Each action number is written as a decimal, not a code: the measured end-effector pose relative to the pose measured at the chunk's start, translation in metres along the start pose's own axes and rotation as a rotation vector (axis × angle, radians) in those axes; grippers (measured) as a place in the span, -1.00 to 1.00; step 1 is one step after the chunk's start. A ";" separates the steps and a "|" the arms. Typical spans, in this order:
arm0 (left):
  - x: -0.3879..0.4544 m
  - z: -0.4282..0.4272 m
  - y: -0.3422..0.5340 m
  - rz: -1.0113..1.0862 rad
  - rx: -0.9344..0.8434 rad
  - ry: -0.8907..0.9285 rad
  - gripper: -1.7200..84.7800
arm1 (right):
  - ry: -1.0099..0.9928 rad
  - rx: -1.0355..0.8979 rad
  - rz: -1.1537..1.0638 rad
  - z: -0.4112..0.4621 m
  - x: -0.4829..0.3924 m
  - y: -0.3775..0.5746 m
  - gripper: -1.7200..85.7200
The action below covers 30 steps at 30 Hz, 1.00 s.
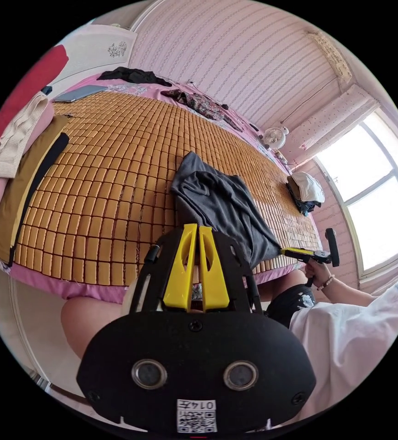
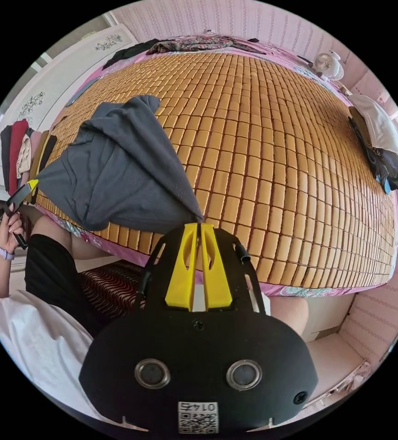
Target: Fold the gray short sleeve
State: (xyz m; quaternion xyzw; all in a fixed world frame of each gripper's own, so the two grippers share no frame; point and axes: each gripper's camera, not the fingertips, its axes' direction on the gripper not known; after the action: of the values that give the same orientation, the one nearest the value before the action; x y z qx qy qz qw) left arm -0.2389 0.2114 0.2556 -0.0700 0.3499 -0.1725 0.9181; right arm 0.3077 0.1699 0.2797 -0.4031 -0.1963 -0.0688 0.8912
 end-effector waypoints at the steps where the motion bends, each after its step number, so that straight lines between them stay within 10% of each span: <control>1: 0.005 -0.010 0.001 0.017 0.011 0.008 -0.98 | -0.196 0.018 0.044 -0.011 0.015 0.006 -0.97; 4: 0.026 -0.042 -0.007 0.104 0.061 0.003 -0.98 | -0.638 0.262 0.136 -0.058 0.055 0.023 -0.96; 10: 0.085 -0.154 -0.056 0.275 0.335 -0.023 -0.98 | -0.852 0.639 0.020 -0.188 0.073 0.031 -0.96; 16: 0.160 -0.329 -0.071 0.406 0.737 0.060 -0.98 | -0.917 1.037 -0.192 -0.330 0.054 0.074 -0.96; 30: 0.215 -0.500 0.041 0.456 1.188 0.088 -0.98 | -1.003 1.285 -0.431 -0.439 0.031 0.223 -0.96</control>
State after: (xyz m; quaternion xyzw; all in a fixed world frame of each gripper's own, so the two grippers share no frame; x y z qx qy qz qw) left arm -0.4114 0.1670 -0.2602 0.5345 0.2382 -0.1399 0.7988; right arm 0.5278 -0.0079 -0.1248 0.2457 -0.6424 0.0750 0.7221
